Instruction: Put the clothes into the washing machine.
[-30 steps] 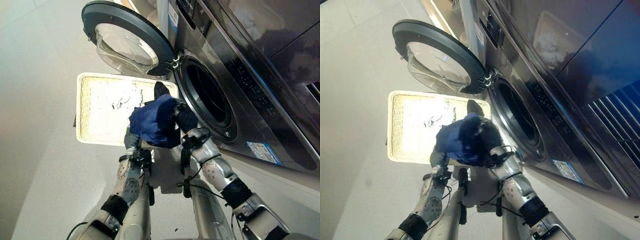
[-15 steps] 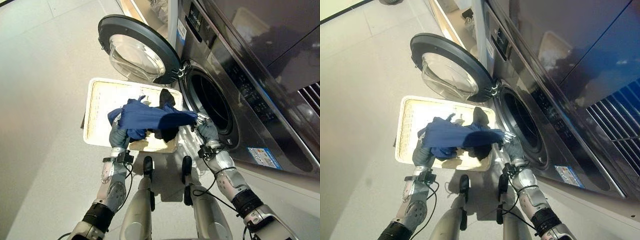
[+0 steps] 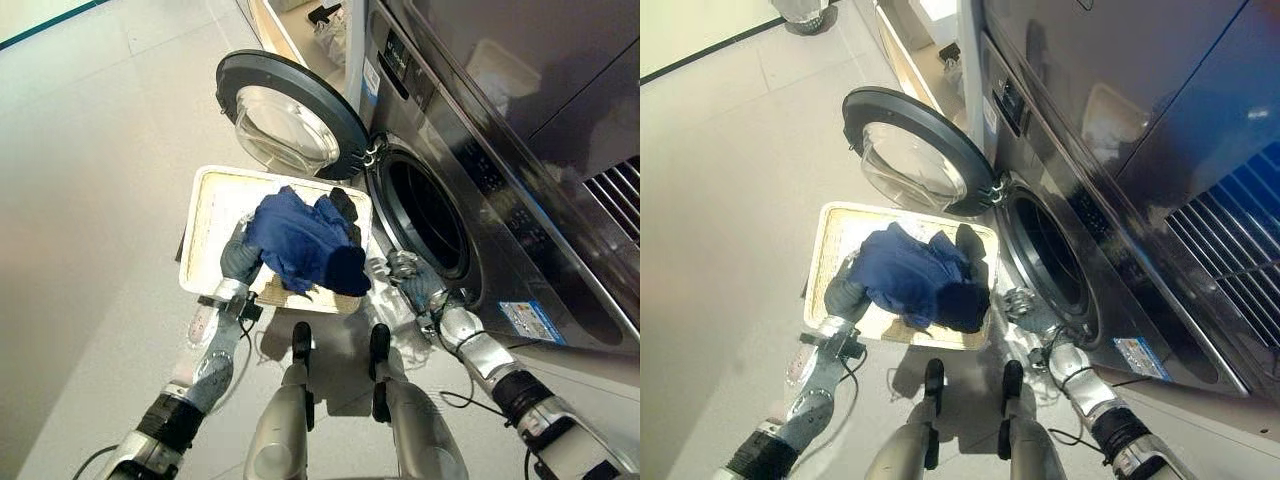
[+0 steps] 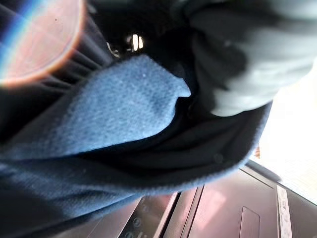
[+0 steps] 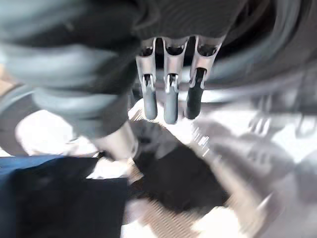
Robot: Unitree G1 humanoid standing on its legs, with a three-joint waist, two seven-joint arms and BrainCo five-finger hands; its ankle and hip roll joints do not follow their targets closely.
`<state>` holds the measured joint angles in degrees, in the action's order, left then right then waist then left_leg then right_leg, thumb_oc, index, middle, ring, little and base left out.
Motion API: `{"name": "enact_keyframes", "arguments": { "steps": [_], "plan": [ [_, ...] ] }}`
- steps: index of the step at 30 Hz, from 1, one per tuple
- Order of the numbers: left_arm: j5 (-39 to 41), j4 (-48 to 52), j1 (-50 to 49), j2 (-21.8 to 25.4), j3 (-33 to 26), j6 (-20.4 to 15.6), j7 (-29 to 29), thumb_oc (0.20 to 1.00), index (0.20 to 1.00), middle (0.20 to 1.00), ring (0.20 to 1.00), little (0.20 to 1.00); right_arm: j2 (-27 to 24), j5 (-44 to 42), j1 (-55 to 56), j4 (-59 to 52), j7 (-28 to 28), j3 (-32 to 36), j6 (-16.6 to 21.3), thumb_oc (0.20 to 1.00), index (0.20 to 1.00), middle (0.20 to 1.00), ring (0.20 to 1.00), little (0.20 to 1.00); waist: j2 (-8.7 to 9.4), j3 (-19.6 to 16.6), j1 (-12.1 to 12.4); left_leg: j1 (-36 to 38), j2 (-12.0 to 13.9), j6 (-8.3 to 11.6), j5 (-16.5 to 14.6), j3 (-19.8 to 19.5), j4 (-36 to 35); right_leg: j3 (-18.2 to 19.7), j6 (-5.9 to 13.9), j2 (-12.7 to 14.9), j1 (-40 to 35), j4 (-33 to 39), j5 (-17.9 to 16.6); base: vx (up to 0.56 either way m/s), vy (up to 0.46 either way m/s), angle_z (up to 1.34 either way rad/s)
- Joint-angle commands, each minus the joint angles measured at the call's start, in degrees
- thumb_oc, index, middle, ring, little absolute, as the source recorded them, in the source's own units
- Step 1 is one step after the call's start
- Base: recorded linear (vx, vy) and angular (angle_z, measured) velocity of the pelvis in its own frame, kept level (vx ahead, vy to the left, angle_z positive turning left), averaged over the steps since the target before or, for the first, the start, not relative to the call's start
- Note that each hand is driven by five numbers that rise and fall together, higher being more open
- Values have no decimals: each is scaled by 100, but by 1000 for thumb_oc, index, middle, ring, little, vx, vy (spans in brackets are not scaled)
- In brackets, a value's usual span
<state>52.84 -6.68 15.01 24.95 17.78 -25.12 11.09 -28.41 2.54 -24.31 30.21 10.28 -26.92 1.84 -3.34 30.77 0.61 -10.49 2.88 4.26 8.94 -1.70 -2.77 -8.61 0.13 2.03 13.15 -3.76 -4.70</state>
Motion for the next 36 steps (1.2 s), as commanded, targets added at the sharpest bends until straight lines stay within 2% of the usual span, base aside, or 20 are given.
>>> {"name": "enact_keyframes", "arguments": {
  "steps": [1, 8, 9, 11, 14, 16, 17, 18, 19, 23, 24, 25, 26, 28, 31, 32, 36],
  "plan": [
    [-124, 747, 156, 106, -431, -515, -476, 200, 200, 200, 200, 200, -346, 1104, -268, -9, -247, -260, -931, 1000, 1000, 1000, 1000, 1000, 220, -165, 75, 198, -448, -87, -597, 205, 295, 29, 357, 46, -256, -70, 277, 1, -89, 3],
    [-1029, 1180, 340, 234, -633, -538, -1108, 200, 200, 200, 200, 200, -372, 999, -357, 261, 57, -341, -1098, 1000, 1000, 1000, 1000, 1000, 327, -161, 184, 190, -477, -106, -712, 147, 498, 6, 332, 58, -310, -144, 308, 7, -67, 10],
    [-1274, 1301, 374, 304, -687, -501, -1237, 200, 200, 200, 200, 200, -384, 940, -322, 245, 289, -284, -1014, 1000, 1000, 1000, 1000, 1000, 346, -164, 193, 191, -495, -125, -746, 114, 550, 36, 329, 58, -330, -150, 310, 0, 0, 0],
    [-1791, 1461, 371, 377, -755, -278, -1396, 200, 200, 200, 200, 200, -358, 631, -217, 13, 678, -95, -591, 1000, 1000, 1000, 1000, 1000, 361, -190, 187, 222, -525, -154, -793, 74, 606, 83, 326, 57, -398, -135, 311, 18, 11, -1],
    [-2316, 1465, 320, 468, -790, -104, -1520, 200, 200, 200, 200, 200, -303, 111, -48, -590, 800, 259, 7, 1000, 1000, 1000, 1000, 1000, 338, -230, 128, 281, -532, -181, -809, 81, 584, 133, 341, 51, -436, -119, 305, 19, 53, -1],
    [-2609, 1402, 266, 506, -810, 31, -1518, 200, 200, 200, 200, 200, -187, -233, 94, -1045, 647, 487, 397, 1000, 1000, 1000, 1000, 1000, 312, -245, 71, 306, -534, -192, -808, 100, 559, 162, 351, 53, -439, -114, 310, 2, 89, -6],
    [-2748, 1293, 220, 543, -817, 126, -1444, 200, 200, 200, 200, 200, -77, -453, 199, -1409, 374, 616, 702, 1000, 1000, 1000, 1000, 1000, 282, -261, 17, 329, -534, -197, -797, 119, 507, 190, 362, 47, -440, -91, 307, -10, 86, -12],
    [-2791, 1253, 208, 552, -804, 141, -1423, 200, 200, 200, 200, 200, -54, -507, 246, -1545, 260, 652, 763, 1000, 1000, 1000, 1000, 1000, 277, -270, 3, 345, -535, -199, -794, 126, 482, 200, 367, 46, -446, -80, 311, -24, 119, -18],
    [-2919, 1162, 182, 590, -756, 255, -1331, 200, 200, 200, 200, 200, -2, -653, 326, -1863, -41, 706, 996, 1000, 1000, 1000, 1000, 1000, 254, -288, -39, 378, -532, -198, -779, 146, 425, 221, 384, 46, -447, -56, 308, -17, 80, -12],
    [-2975, 953, 191, 706, -596, 455, -948, 200, 200, 200, 200, 200, 1, -939, 332, -2403, -604, 679, 1199, 1000, 1000, 1000, 1000, 1000, 212, -330, -112, 401, -533, -194, -753, 190, 366, 257, 401, 51, -434, -35, 312, -11, 68, -2],
    [-2975, 953, 191, 706, -596, 455, -948, 200, 200, 200, 200, 200, 1, -939, 332, -2403, -604, 679, 1199, 1000, 1000, 1000, 1000, 1000, 212, -330, -112, 401, -533, -194, -753, 190, 366, 257, 401, 51, -434, -35, 312, -12, 118, -5],
    [-2970, 867, 199, 797, -418, 618, -578, 200, 200, 200, 200, 200, -37, -1075, 276, -2680, -919, 616, 1336, 1000, 1000, 1000, 1000, 1000, 167, -348, -156, 414, -543, -189, -735, 231, 340, 271, 408, 62, -430, -15, 305, -10, 79, -4],
    [-2970, 867, 199, 797, -418, 618, -578, 200, 200, 200, 200, 200, -37, -1075, 276, -2680, -919, 616, 1336, 1000, 1000, 1000, 1000, 1000, 167, -348, -156, 414, -543, -189, -735, 231, 340, 271, 408, 62, -430, -15, 305, -15, 113, -19],
    [-2981, 796, 246, 915, -163, 842, -292, 200, 200, 200, 200, 200, -71, -1142, 133, -2944, -1220, 515, 1362, 1000, 1000, 1000, 1000, 1000, 107, -357, -190, 436, -555, -186, -725, 285, 309, 288, 415, 84, -440, 13, 303, -20, 103, -23],
    [-2981, 796, 246, 915, -163, 842, -292, 200, 200, 200, 200, 200, -71, -1142, 133, -2944, -1220, 515, 1362, 1000, 1000, 1000, 1000, 1000, 107, -357, -190, 436, -555, -186, -725, 285, 309, 288, 415, 84, -440, 13, 303, -18, 53, -3],
    [-2902, 736, 392, 1129, 130, 1066, -113, 200, 200, 200, 200, 200, -124, -1460, -108, -3211, -1611, 223, 1098, 1000, 1000, 1000, 1000, 1000, 53, -367, -213, 438, -573, -173, -701, 331, 260, 304, 428, 104, -447, 60, 304, -56, 109, -2],
    [-2676, 706, 607, 1230, 355, 1016, 124, 200, 200, 200, 200, 200, -116, -1896, -293, -3171, -2069, -133, 722, 1000, 1000, 1000, 1000, 1000, 52, -366, -207, 414, -583, -160, -675, 342, 240, 300, 433, 122, -436, 76, 304, -28, 33, -4]
  ]
}}
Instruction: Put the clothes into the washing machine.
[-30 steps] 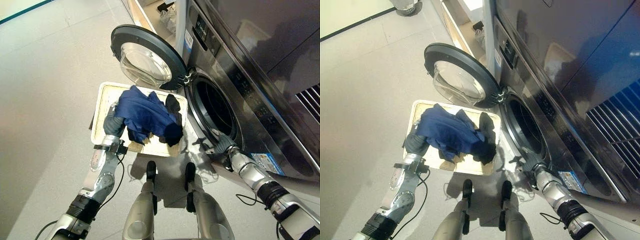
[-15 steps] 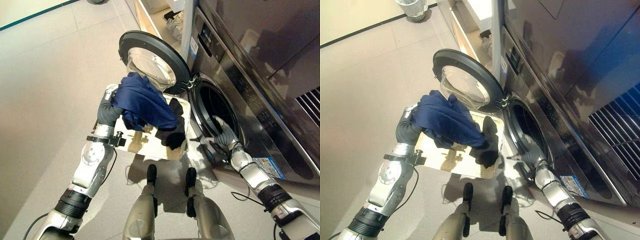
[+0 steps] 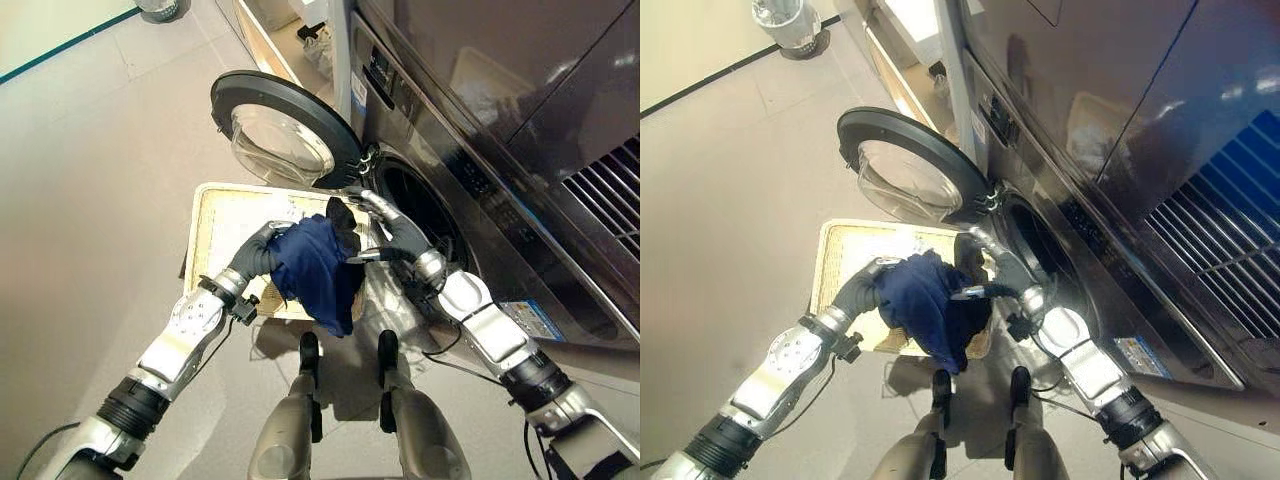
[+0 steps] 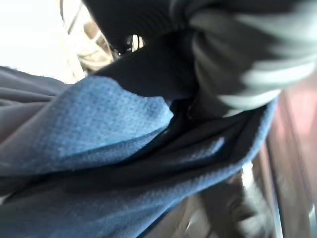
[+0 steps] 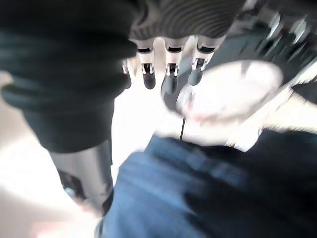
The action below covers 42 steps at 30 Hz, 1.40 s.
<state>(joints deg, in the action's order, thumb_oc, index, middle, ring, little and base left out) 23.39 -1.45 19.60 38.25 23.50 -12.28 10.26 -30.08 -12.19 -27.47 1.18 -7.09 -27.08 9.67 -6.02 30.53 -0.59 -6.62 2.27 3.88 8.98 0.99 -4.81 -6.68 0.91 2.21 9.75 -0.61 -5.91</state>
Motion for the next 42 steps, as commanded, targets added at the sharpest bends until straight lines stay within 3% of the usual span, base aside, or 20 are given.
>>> {"name": "enact_keyframes", "arguments": {
  "steps": [1, 10, 15, 24, 31, 32, 33, 34, 35, 41, 42],
  "plan": [
    [346, 199, 194, -99, -174, -289, 292, 200, 200, 200, 200, 200, 68, -525, -16, -218, -418, -213, -185, 1000, 1000, 1000, 1000, 1000, 323, -343, -76, 19, -524, -118, -673, 76, 442, 101, 355, 107, -92, -235, 423, 0, 0, 0],
    [1290, 775, 470, -142, 141, -424, 1225, 200, 200, 200, 200, 200, 208, -601, -128, 490, -465, -826, -771, 1000, 1000, 1000, 1000, 1000, 351, -281, -10, -5, -524, -123, -638, 78, 370, 64, 331, 103, -85, -172, 393, -4, 0, 0],
    [1276, 1040, 578, -154, 198, -448, 1231, 200, 200, 200, 200, 200, 280, -884, -120, 674, -540, -923, -1090, 1000, 1000, 1000, 1000, 1000, 369, -263, 17, -16, -530, -133, -610, 52, 327, 57, 318, 86, -72, -161, 384, -2, -5, 1],
    [1752, 1337, 611, -278, 123, -271, 1751, 200, 200, 200, 200, 200, 518, -844, 24, 1153, -238, -865, -991, 1000, 1000, 1000, 1000, 1000, 393, -259, 49, -35, -540, -142, -590, 67, 278, 34, 307, 74, -44, -144, 366, -1, -2, 0],
    [1879, 1356, 506, -495, 260, 78, 1794, 200, 200, 200, 200, 200, 779, -1827, 148, 1171, -531, -745, -919, 1000, 1000, 1000, 1000, 1000, 394, -185, 57, -48, -558, -155, -584, 14, 307, 30, 293, 62, -43, -137, 327, 0, 0, 0],
    [1856, 1330, 492, -517, 283, 86, 1744, 200, 200, 200, 200, 200, 808, -1997, 161, 1137, -572, -734, -902, 780, 780, 780, 780, 780, 395, -174, 58, -49, -557, -156, -583, 12, 312, 30, 294, 62, -39, -142, 325, 0, 0, 0],
    [1855, 1304, 481, -528, 293, 89, 1721, 200, 200, 200, 200, 200, 827, -2069, 174, 1119, -598, -726, -899, 617, 617, 617, 617, 617, 397, -171, 56, -50, -558, -156, -583, 10, 314, 28, 295, 62, -38, -143, 323, 0, 0, 0],
    [1855, 1279, 470, -539, 304, 112, 1717, 200, 200, 200, 200, 200, 845, -2209, 187, 1101, -590, -717, -860, 363, 363, 363, 363, 363, 400, -169, 54, -50, -559, -156, -582, 9, 317, 27, 297, 63, -37, -144, 321, 0, 0, 0],
    [1819, 1146, 419, -606, 352, 141, 1653, 200, 200, 200, 200, 200, 947, -2463, 243, 1055, -628, -678, -771, 200, 200, 200, 200, 200, 405, -157, 52, -57, -552, -158, -579, 28, 317, 10, 304, 66, -30, -147, 316, 0, 0, 0],
    [1515, 662, 230, -723, 422, 281, 979, 200, 200, 200, 200, 200, 1117, -2936, 361, 787, -681, -599, -684, 200, 200, 200, 200, 200, 422, -109, 36, -135, -540, -172, -567, 77, 358, -8, 313, 61, 65, -187, 300, 7, 7, -5],
    [1188, 437, 154, -734, 392, 388, 443, 467, 467, 467, 467, 467, 1113, -2951, 400, 778, -759, -591, -679, 200, 200, 200, 200, 200, 421, -94, 41, -167, -543, -179, -563, 77, 372, -7, 313, 58, 93, -191, 297, 14, 3, -10]
  ]
}}
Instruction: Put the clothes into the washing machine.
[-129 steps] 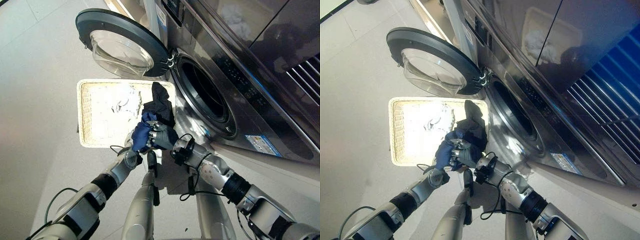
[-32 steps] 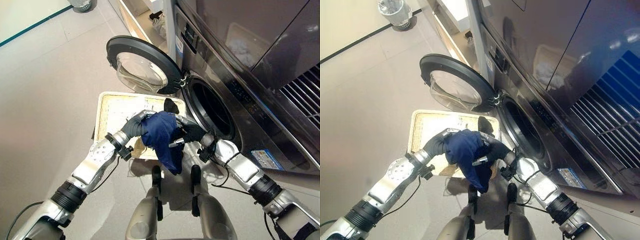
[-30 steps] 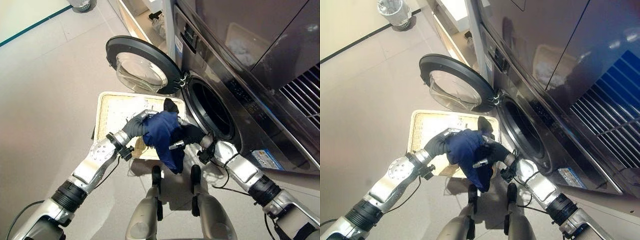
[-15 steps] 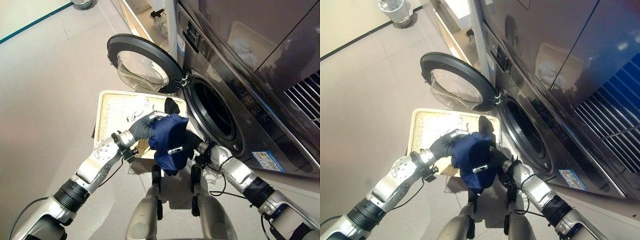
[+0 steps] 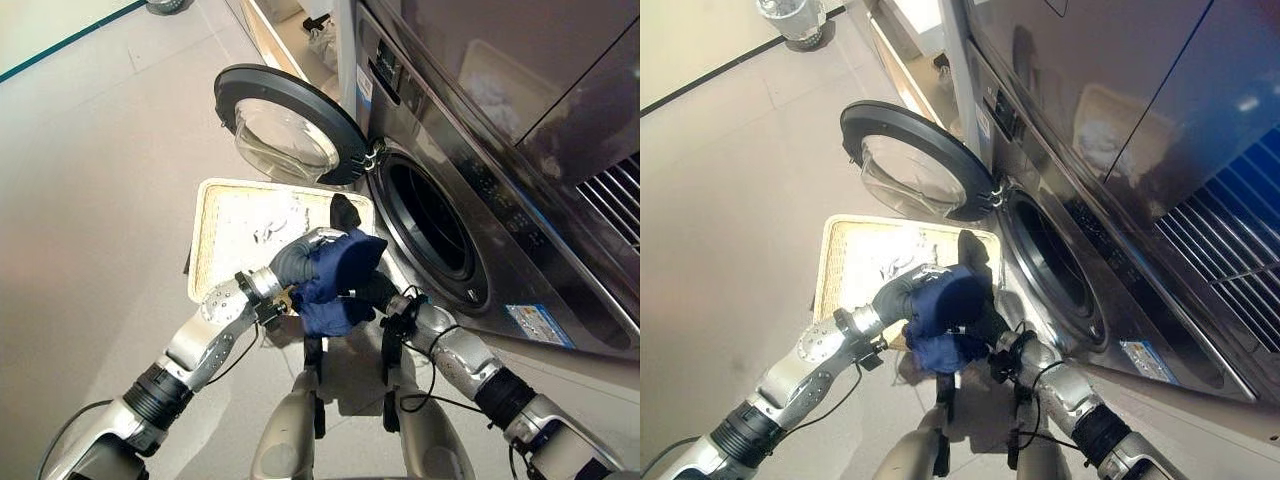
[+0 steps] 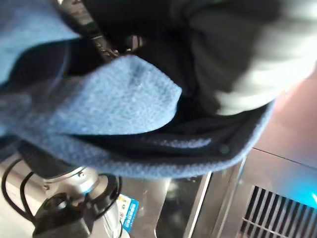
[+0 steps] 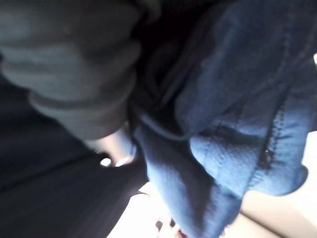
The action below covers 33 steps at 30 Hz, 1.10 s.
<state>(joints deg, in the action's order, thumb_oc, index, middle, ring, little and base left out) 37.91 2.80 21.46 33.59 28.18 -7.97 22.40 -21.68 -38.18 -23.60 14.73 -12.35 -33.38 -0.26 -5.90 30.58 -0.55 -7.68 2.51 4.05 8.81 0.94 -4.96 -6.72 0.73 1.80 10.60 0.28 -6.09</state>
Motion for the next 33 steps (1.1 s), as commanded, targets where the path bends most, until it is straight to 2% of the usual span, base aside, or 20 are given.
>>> {"name": "enact_keyframes", "arguments": {
  "steps": [1, 2, 3, 4, 5, 7, 9, 12, 14, 16, 17, 18, 20, 22, 23, 24, 29, 33],
  "plan": [
    [-413, -122, -37, -260, -72, 8, -1125, 859, 859, 859, 859, 859, 264, -410, 9, -620, -198, 38, 274, 200, 200, 200, 200, 200, 412, -87, 34, -63, -567, -198, -535, 78, 381, 1, 332, 96, 17, -277, 309, 11, 0, -8],
    [-490, -193, -31, -259, -66, 25, -1339, 896, 896, 896, 896, 896, 261, -474, 1, -655, -165, 39, 234, 200, 200, 200, 200, 200, 414, -81, 32, -63, -566, -197, -526, 77, 371, 5, 334, 94, 20, -269, 303, 12, -7, -6],
    [-708, -302, -108, -266, -110, 180, -1875, 1000, 1000, 1000, 1000, 1000, 247, -540, 39, -699, -218, 66, 175, 200, 200, 200, 200, 200, 421, -80, 42, -86, -572, -203, -522, 73, 385, 1, 338, 90, 35, -266, 299, 8, -6, -5],
    [-713, -294, -112, -268, -109, 186, -1884, 1000, 1000, 1000, 1000, 1000, 245, -541, 41, -701, -219, 66, 174, 200, 200, 200, 200, 200, 420, -81, 42, -87, -572, -204, -525, 73, 389, 1, 338, 90, 35, -268, 301, 15, -18, -5],
    [-964, -444, -234, -268, -169, 38, -2324, 1000, 1000, 1000, 1000, 1000, 222, -602, 121, -760, -208, 100, 149, 200, 200, 200, 200, 200, 434, -80, 52, -134, -581, -203, -517, 57, 410, 18, 343, 82, 72, -275, 299, 14, -27, -6],
    [-1037, -524, -354, -314, -249, -24, -2642, 1000, 1000, 1000, 1000, 1000, 209, -718, 201, -762, -153, 130, 159, 200, 200, 200, 200, 200, 445, -80, 70, -188, -591, -212, -515, 32, 441, 26, 339, 80, 116, -289, 298, 23, -56, -5],
    [-1420, -731, -503, -428, -472, -6, -3478, 1000, 1000, 1000, 1000, 1000, 312, -1050, 277, -596, -64, 238, 97, 200, 200, 200, 200, 200, 445, -79, 125, -305, -617, -228, -503, -27, 489, 10, 321, 87, 217, -346, 315, 41, -94, -3],
    [-2012, -1104, -490, -503, -634, 389, -4651, 1000, 1000, 1000, 1000, 1000, 529, -1653, 258, -188, 123, 432, -26, 200, 200, 200, 200, 200, 429, -79, 176, -448, -621, -215, -477, -62, 520, -45, 305, 94, 372, -444, 346, 40, -66, -2],
    [-2209, -1200, -450, -515, -653, 520, -4934, 1000, 1000, 1000, 1000, 1000, 567, -1744, 220, -55, 154, 481, -26, 200, 200, 200, 200, 200, 419, -79, 179, -493, -621, -208, -470, -63, 523, -52, 299, 90, 422, -473, 360, 31, -24, -6],
    [-2532, -1502, -363, -538, -708, 912, -5483, 1000, 1000, 1000, 1000, 1000, 597, -1888, 160, 199, 337, 546, 46, 200, 200, 200, 200, 200, 388, -79, 179, -627, -611, -187, -446, -51, 560, -72, 283, 84, 575, -564, 380, 33, -15, -3],
    [-2537, -1499, -359, -543, -707, 920, -5490, 1000, 1000, 1000, 1000, 1000, 595, -1890, 155, 204, 336, 547, 47, 200, 200, 200, 200, 200, 387, -79, 179, -631, -611, -187, -447, -51, 563, -71, 283, 85, 581, -570, 383, 46, 5, 0],
    [-2807, -1859, -316, -520, -713, 1124, -5864, 1000, 1000, 1000, 1000, 1000, 579, -1941, 87, 379, 486, 618, 56, 200, 200, 200, 200, 200, 351, -79, 164, -748, -595, -146, -420, -31, 623, -87, 273, 92, 705, -665, 398, 54, 17, 0],
    [-3353, -2241, -222, -438, -722, 1444, -6254, 1000, 1000, 1000, 1000, 1000, 536, -2031, 3, 648, 557, 707, 75, 200, 200, 200, 200, 200, 306, -79, 151, -891, -584, -100, -404, -9, 692, -107, 269, 123, 860, -760, 421, 58, 27, -2],
    [-3375, -2275, -198, -432, -719, 1444, -6276, 1000, 1000, 1000, 1000, 1000, 535, -2032, -13, 671, 561, 713, 72, 200, 200, 200, 200, 200, 304, -79, 152, -914, -584, -95, -406, -3, 706, -107, 268, 128, 886, -779, 428, 45, 36, -5],
    [-3714, -2544, -103, -279, -699, 1771, -6339, 1000, 1000, 1000, 1000, 1000, 443, -2256, -99, 937, 767, 811, -20, 200, 200, 200, 200, 200, 252, -79, 139, -1071, -564, -38, -380, 55, 783, -159, 266, 174, 1053, -870, 430, 79, 78, -3],
    [-3631, -2643, -84, -289, -689, 1747, -6302, 1000, 1000, 1000, 1000, 1000, 429, -2304, -131, 1048, 782, 854, -24, 200, 200, 200, 200, 200, 220, -79, 141, -1118, -550, -20, -369, 75, 798, -172, 267, 190, 1110, -907, 438, 99, 119, -2],
    [-3180, -3117, -99, -493, -602, 1402, -6217, 1000, 1000, 1000, 1000, 1000, 329, -2716, -427, 1772, 832, 1221, -24, 200, 200, 200, 200, 200, -5, -79, 184, -1501, -536, 36, -317, 112, 955, -216, 255, 255, 1536, -1151, 495, 34, 57, -7],
    [-2888, -3393, -170, -766, -423, 1106, -6033, 1000, 1000, 1000, 1000, 1000, 264, -3566, -1186, 2617, 1401, 2022, 157, 200, 200, 200, 200, 200, -276, -79, 318, -1832, -540, 57, -274, 96, 1042, -251, 240, 284, 1919, -1349, 553, 19, 7, 1]
  ]
}}
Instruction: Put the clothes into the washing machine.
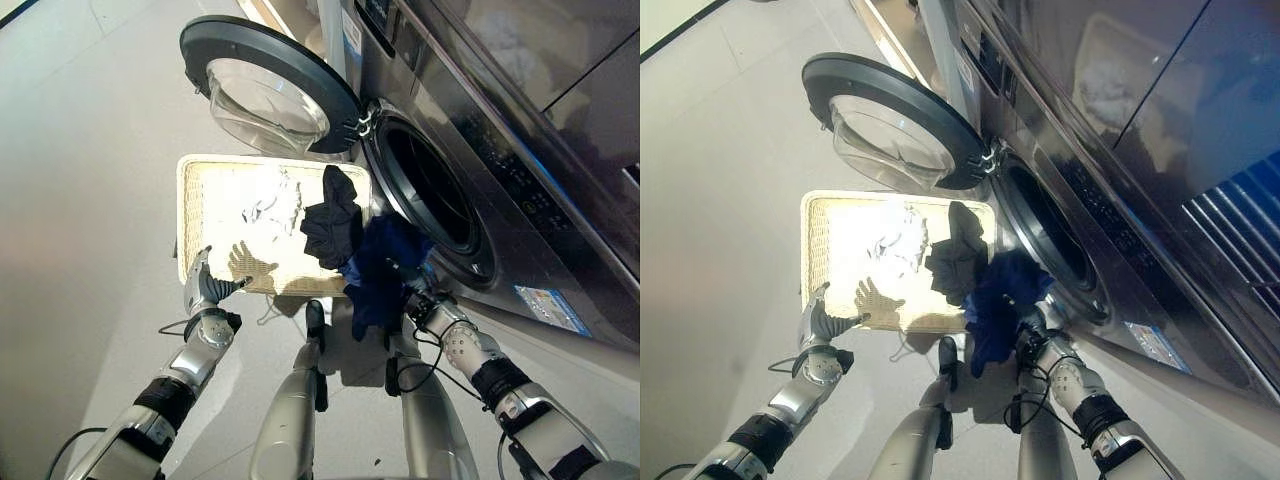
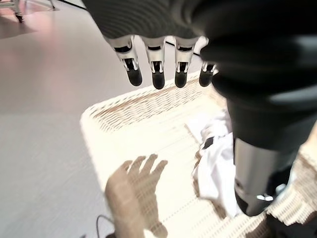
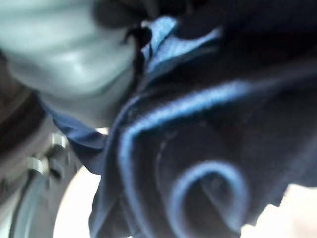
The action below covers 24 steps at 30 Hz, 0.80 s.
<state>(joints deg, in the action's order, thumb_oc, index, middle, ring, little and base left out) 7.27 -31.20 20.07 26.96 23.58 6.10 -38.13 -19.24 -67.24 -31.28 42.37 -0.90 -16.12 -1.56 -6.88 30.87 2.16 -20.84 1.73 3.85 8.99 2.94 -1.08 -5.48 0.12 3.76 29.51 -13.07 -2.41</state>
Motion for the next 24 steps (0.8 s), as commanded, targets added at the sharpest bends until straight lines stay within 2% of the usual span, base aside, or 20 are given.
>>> {"name": "enact_keyframes", "arguments": {
  "steps": [1, 2, 3, 5, 6, 7, 8, 9, 10, 11, 12, 13, 14, 15, 16, 17, 18, 24],
  "plan": [
    [213, -26, -56, -139, 88, -353, 41, 1000, 1000, 1000, 1000, 1000, -21, -829, -626, 56, 423, 510, 362, 200, 200, 200, 200, 200, -236, -108, 64, -551, -466, 80, -279, -102, 653, -381, 302, 91, 73, -28, 191, 4, 6, 4],
    [221, -49, -43, -172, 143, -394, 53, 1000, 1000, 1000, 1000, 1000, -92, -939, -868, 227, 566, 699, 407, 200, 200, 200, 200, 200, -288, -108, 97, -586, -464, 81, -275, -104, 648, -388, 302, 93, 119, -41, 199, 2, 13, 9],
    [250, -27, -113, -227, 270, -506, 80, 1000, 1000, 1000, 1000, 1000, -329, -1208, -1422, 543, 837, 1072, 717, 200, 200, 200, 200, 200, -416, -108, 157, -654, -471, 80, -256, -111, 634, -395, 297, 98, 219, -71, 210, 4, 13, 6],
    [307, 16, -199, -240, 388, -589, 63, 1000, 1000, 1000, 1000, 1000, -539, -1418, -1765, 709, 1112, 1297, 1100, 200, 200, 200, 200, 200, -497, -108, 187, -633, -478, 85, -307, -119, 626, -381, 296, 100, 238, -132, 302, 25, 20, -3],
    [328, 63, -274, -243, 477, -681, 16, 1000, 1000, 1000, 1000, 1000, -756, -1584, -2111, 898, 1231, 1479, 1415, 200, 200, 200, 200, 200, -573, -108, 220, -704, -469, 83, -251, -127, 609, -369, 284, 83, 316, -114, 238, 47, 28, 5],
    [340, 89, -336, -229, 537, -753, 9, 1000, 1000, 1000, 1000, 1000, -869, -1728, -2254, 980, 1288, 1536, 1807, 200, 200, 200, 200, 200, -604, -108, 238, -655, -472, 84, -303, -131, 594, -361, 287, 84, 299, -153, 319, 21, 19, 9],
    [357, 204, -429, -148, 579, -836, 25, 1000, 1000, 1000, 1000, 1000, -1082, -1899, -2414, 926, 1392, 1670, 2535, 200, 200, 200, 200, 200, -644, -108, 254, -684, -475, 72, -297, -146, 564, -350, 284, 63, 346, -163, 325, 15, 5, 5],
    [359, 216, -416, -143, 576, -835, 24, 1000, 1000, 1000, 1000, 1000, -1082, -1904, -2431, 923, 1394, 1665, 2568, 200, 200, 200, 200, 200, -651, -108, 265, -731, -467, 69, -252, -143, 562, -354, 277, 56, 387, -146, 263, 0, 0, 0],
    [367, 280, -456, -87, 592, -838, 42, 1000, 1000, 1000, 1000, 1000, -1169, -1982, -2469, 884, 1442, 1729, 3018, 200, 200, 200, 200, 200, -659, -108, 272, -746, -465, 63, -250, -145, 555, -350, 277, 47, 405, -152, 263, -10, -18, 4],
    [462, 441, -585, 87, 597, -877, 67, 1000, 1000, 1000, 1000, 1000, -1474, -2558, -2561, 738, 1384, 2023, 4316, 200, 200, 200, 200, 200, -653, -108, 260, -782, -460, 38, -258, -154, 543, -342, 286, 24, 435, -143, 250, 38, -31, 8],
    [477, 478, -623, 134, 598, -877, 82, 1000, 1000, 1000, 1000, 1000, -1534, -2732, -2557, 704, 1321, 2120, 4641, 200, 200, 200, 200, 200, -640, -108, 263, -742, -466, 34, -310, -163, 536, -339, 300, 25, 401, -157, 310, 10, -56, 15],
    [492, 546, -675, 246, 545, -880, 135, 1000, 1000, 1000, 1000, 1000, -1739, -3270, -2591, 500, 1057, 2379, 5626, 200, 200, 200, 200, 200, -618, -108, 261, -802, -460, 9, -268, -165, 531, -355, 300, 11, 444, -116, 217, 40, -83, 12],
    [585, 614, -747, 405, 506, -877, 194, 1000, 1000, 1000, 1000, 1000, -1910, -4422, -2468, 56, 669, 2732, 6343, 200, 200, 200, 200, 200, -570, -108, 208, -783, -471, -5, -353, -196, 534, -343, 327, -2, 431, -143, 285, -15, -82, 9],
    [648, 643, -742, 473, 504, -871, 220, 1000, 1000, 1000, 1000, 1000, -1942, -4576, -2390, -21, 615, 2927, 6644, 200, 200, 200, 200, 200, -550, -108, 202, -864, -469, -17, -290, -208, 541, -342, 327, -10, 499, -115, 179, 14, -58, 13],
    [756, 660, -745, 535, 515, -898, 255, 1000, 1000, 1000, 1000, 1000, -2108, -4576, -2385, -33, 755, 3065, 6973, 507, 507, 507, 507, 507, -512, -108, 180, -897, -475, -19, -288, -212, 551, -336, 340, -5, 518, -88, 131, -22, -20, 14],
    [848, 702, -745, 584, 522, -895, 271, 1000, 1000, 1000, 1000, 1000, -2279, -4576, -2401, -30, 889, 3121, 7132, 680, 680, 680, 680, 680, -480, -108, 159, -919, -473, -24, -297, -202, 571, -355, 345, 9, 531, -78, 110, 60, -27, 17],
    [948, 861, -775, 730, 552, -826, 323, 1000, 1000, 1000, 1000, 1000, -2589, -4576, -2385, -160, 1216, 3159, 7306, 1000, 1000, 1000, 1000, 1000, -434, -108, 143, -933, -487, -40, -404, -201, 652, -359, 373, 30, 543, -105, 149, 59, -20, 7],
    [1006, 999, -784, 796, 499, -741, 396, 1000, 1000, 1000, 1000, 1000, -2690, -4576, -2265, -381, 1195, 3105, 7052, 1000, 1000, 1000, 1000, 1000, -358, -108, 124, -1110, -490, -64, -382, -170, 750, -383, 389, 39, 688, -85, 12, -2, 0, 2]
  ]
}}
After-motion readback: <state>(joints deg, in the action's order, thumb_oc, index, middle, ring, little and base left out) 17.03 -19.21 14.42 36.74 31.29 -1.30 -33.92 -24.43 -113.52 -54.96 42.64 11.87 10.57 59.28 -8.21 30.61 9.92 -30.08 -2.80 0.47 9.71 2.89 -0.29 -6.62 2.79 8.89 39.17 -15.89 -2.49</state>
